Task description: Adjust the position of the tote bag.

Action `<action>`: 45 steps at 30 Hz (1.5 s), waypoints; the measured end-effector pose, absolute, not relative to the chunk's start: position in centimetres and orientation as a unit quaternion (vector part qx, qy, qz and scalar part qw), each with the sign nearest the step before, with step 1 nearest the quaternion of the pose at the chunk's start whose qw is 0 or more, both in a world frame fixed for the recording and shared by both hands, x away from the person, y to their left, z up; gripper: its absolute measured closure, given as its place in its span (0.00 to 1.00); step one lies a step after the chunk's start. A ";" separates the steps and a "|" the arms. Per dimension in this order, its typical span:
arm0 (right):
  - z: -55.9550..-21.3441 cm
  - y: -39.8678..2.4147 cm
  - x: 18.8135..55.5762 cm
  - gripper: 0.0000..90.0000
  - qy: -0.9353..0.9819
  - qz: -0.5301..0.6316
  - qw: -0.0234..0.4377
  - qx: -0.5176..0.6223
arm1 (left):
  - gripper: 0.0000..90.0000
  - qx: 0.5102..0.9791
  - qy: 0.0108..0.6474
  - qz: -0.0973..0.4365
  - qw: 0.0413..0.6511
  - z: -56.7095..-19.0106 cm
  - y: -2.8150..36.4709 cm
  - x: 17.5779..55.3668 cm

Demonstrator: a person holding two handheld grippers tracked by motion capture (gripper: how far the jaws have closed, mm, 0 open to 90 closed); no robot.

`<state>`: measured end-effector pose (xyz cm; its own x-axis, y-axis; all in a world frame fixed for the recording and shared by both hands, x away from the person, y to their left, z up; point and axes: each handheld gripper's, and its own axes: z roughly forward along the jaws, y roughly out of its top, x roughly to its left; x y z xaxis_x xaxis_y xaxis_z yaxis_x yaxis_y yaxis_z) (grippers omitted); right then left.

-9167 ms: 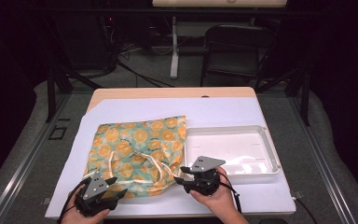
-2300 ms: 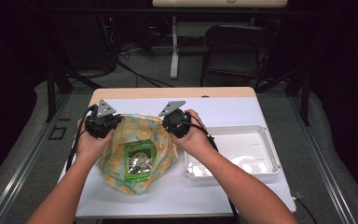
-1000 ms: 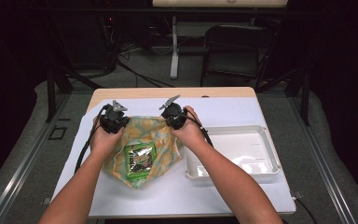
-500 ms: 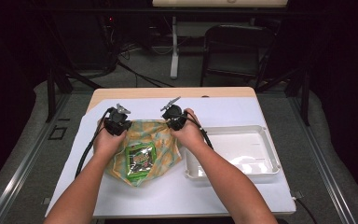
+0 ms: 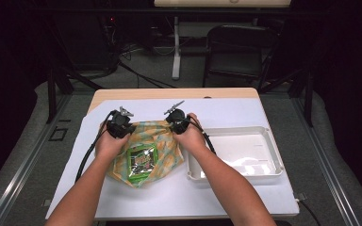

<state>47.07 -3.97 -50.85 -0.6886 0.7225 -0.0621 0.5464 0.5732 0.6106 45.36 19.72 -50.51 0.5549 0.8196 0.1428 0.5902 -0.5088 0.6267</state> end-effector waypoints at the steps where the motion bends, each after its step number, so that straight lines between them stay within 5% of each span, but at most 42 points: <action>1: -50.9 -4.0 47.1 1.00 0.874 0.285 0.154 0.364 | 0.81 0.839 0.417 0.223 0.268 -50.1 19.8 45.2; 15: -51.3 -4.3 47.5 1.00 0.861 0.291 0.134 0.395 | 0.70 0.839 0.391 0.217 0.312 -45.9 19.6 40.9; 45: -51.7 -5.6 47.8 1.00 0.843 0.299 0.122 0.431 | 0.65 0.863 0.401 0.211 0.225 -51.5 21.9 39.7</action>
